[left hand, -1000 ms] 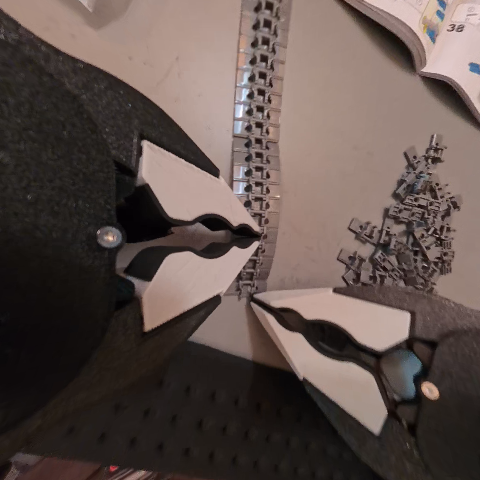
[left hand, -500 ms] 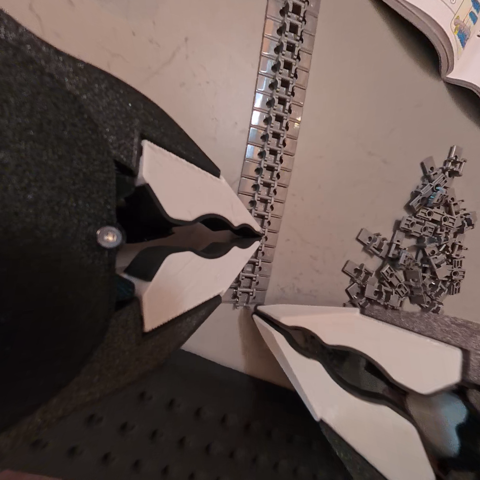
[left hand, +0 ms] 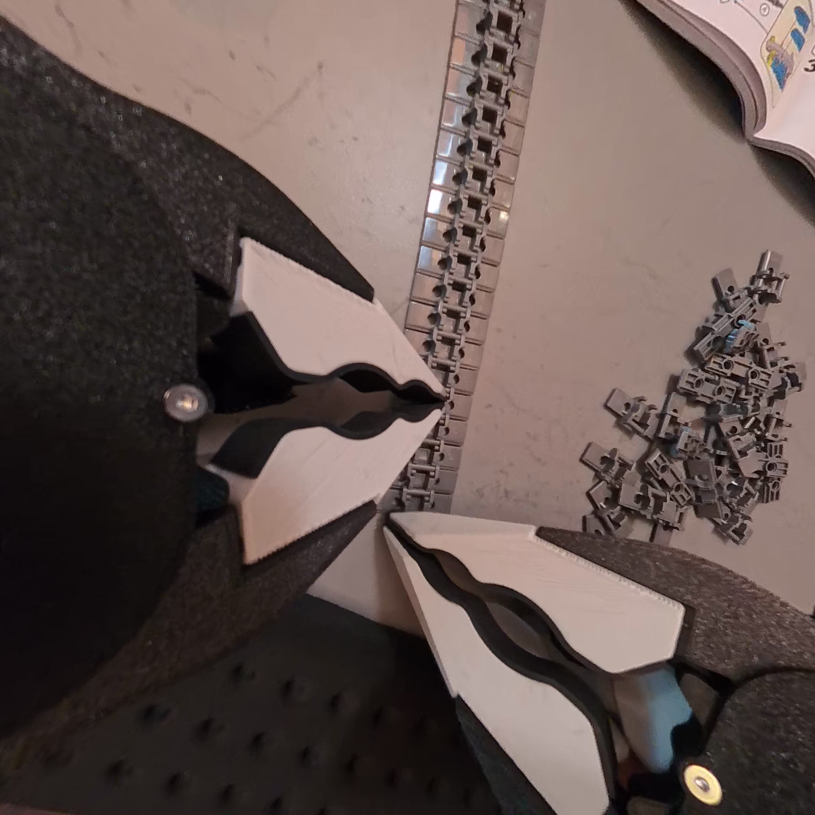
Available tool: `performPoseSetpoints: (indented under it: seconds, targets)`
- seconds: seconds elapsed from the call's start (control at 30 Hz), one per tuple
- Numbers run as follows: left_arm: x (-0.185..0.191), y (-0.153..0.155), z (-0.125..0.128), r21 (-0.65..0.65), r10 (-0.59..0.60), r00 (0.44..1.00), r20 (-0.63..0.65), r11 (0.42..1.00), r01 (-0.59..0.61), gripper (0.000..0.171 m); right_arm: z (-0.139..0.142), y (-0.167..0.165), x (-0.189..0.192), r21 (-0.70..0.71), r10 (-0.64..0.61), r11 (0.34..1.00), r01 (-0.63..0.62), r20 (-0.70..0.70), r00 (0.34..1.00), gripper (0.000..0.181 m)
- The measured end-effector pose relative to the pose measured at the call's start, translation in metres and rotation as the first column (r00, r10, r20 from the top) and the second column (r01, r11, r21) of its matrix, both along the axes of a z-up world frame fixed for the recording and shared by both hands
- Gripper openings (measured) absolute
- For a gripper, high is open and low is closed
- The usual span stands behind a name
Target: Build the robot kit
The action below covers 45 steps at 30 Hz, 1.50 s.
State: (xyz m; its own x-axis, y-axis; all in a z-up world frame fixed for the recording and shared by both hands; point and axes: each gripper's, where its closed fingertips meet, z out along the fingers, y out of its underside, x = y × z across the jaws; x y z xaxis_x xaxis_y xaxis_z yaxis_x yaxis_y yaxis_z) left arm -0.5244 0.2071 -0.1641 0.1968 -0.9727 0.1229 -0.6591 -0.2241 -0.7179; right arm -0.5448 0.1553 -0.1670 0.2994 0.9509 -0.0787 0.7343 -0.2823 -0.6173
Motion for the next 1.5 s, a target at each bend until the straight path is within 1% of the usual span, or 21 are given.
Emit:
performPoseSetpoints:
  seconds: [0.17,0.27,0.33,0.4,0.53,0.63,0.7,0.77,0.83,0.87,0.93,1.0,1.03,1.13,1.17,1.2,1.23,1.27,1.33,1.43,1.5]
  targets:
    - [0.000,-0.002,0.000,0.012,0.017,1.000,0.005,1.000,-0.017,0.000,0.014,0.002,0.008,-0.033,-0.026,0.999,0.024,-0.063,0.998,0.000]
    - [0.000,-0.003,0.000,0.014,0.018,1.000,0.004,1.000,-0.019,0.000,0.011,0.006,0.016,-0.034,-0.054,0.998,0.052,-0.053,0.997,0.000]
    - [0.000,-0.004,0.000,0.018,0.021,1.000,0.001,1.000,-0.021,0.000,-0.004,0.006,0.022,-0.025,-0.046,0.999,0.046,0.011,0.999,0.000]
    - [-0.001,-0.004,0.000,0.023,0.025,1.000,-0.005,0.999,-0.025,0.000,-0.003,0.007,0.019,-0.016,-0.059,0.998,0.058,-0.030,0.998,0.000]
    - [-0.001,-0.012,0.000,0.016,0.004,1.000,-0.014,1.000,-0.003,0.000,-0.001,0.001,0.021,-0.060,-0.052,0.997,0.050,-0.018,0.999,0.000]
    - [-0.002,-0.022,0.002,-0.014,-0.046,0.999,-0.004,0.999,0.046,0.000,0.016,0.003,0.022,-0.076,-0.031,0.997,0.025,-0.080,0.996,0.000]
    - [-0.005,-0.010,0.014,0.009,-0.026,0.999,0.047,1.000,0.026,0.000,0.032,0.019,0.027,-0.057,-0.045,0.998,0.039,-0.113,0.993,0.000]
    - [-0.011,0.018,0.033,0.051,0.021,0.991,0.133,0.998,-0.028,0.000,0.043,0.046,0.034,0.013,-0.065,0.998,0.067,-0.114,0.991,0.003]
    - [-0.020,0.057,0.051,0.109,0.064,0.973,0.222,0.990,-0.090,0.000,0.051,0.079,0.036,0.095,-0.089,0.990,0.102,-0.136,0.987,0.015]
    - [-0.025,0.079,0.056,0.139,0.085,0.966,0.246,0.983,-0.122,0.000,0.051,0.097,0.037,0.132,-0.109,0.983,0.128,-0.140,0.984,0.020]
    - [-0.033,0.125,0.061,0.195,0.129,0.953,0.275,0.963,-0.187,0.002,0.048,0.131,0.035,0.178,-0.131,0.971,0.160,-0.165,0.977,0.039]
    - [-0.033,0.160,0.071,0.238,0.160,0.927,0.340,0.939,-0.249,0.004,0.047,0.156,0.027,0.201,-0.116,0.967,0.158,-0.209,0.971,0.043]
    - [-0.032,0.170,0.079,0.263,0.159,0.908,0.388,0.925,-0.275,0.004,0.047,0.170,0.025,0.218,-0.124,0.960,0.177,-0.238,0.963,0.043]
    - [-0.035,0.178,0.104,0.309,0.132,0.823,0.553,0.884,-0.350,0.004,0.037,0.208,0.032,0.262,-0.200,0.933,0.249,-0.201,0.959,0.040]
    - [-0.039,0.176,0.108,0.327,0.120,0.796,0.593,0.868,-0.375,0.003,0.036,0.219,0.036,0.272,-0.233,0.921,0.279,-0.190,0.954,0.035]
    - [-0.044,0.173,0.111,0.348,0.115,0.781,0.613,0.849,-0.398,0.002,0.035,0.228,0.039,0.281,-0.266,0.908,0.309,-0.181,0.947,0.024]
    - [-0.046,0.167,0.114,0.372,0.092,0.780,0.619,0.841,-0.394,0.002,0.034,0.232,0.040,0.277,-0.288,0.904,0.327,-0.172,0.942,0.009]
    - [-0.047,0.160,0.114,0.404,0.055,0.784,0.618,0.834,-0.377,0.002,0.032,0.234,0.038,0.259,-0.297,0.908,0.330,-0.158,0.942,0.000]
    - [-0.049,0.157,0.115,0.445,0.035,0.785,0.619,0.808,-0.387,0.000,0.021,0.235,0.033,0.218,-0.305,0.922,0.321,-0.102,0.947,0.000]
    - [-0.040,0.155,0.116,0.411,0.024,0.776,0.631,0.838,-0.360,0.000,0.020,0.239,0.019,0.128,-0.318,0.933,0.335,-0.138,0.938,0.000]
    - [-0.037,0.156,0.110,0.373,0.041,0.775,0.630,0.860,-0.349,0.000,0.015,0.241,0.017,0.066,-0.325,0.940,0.335,-0.124,0.937,0.000]
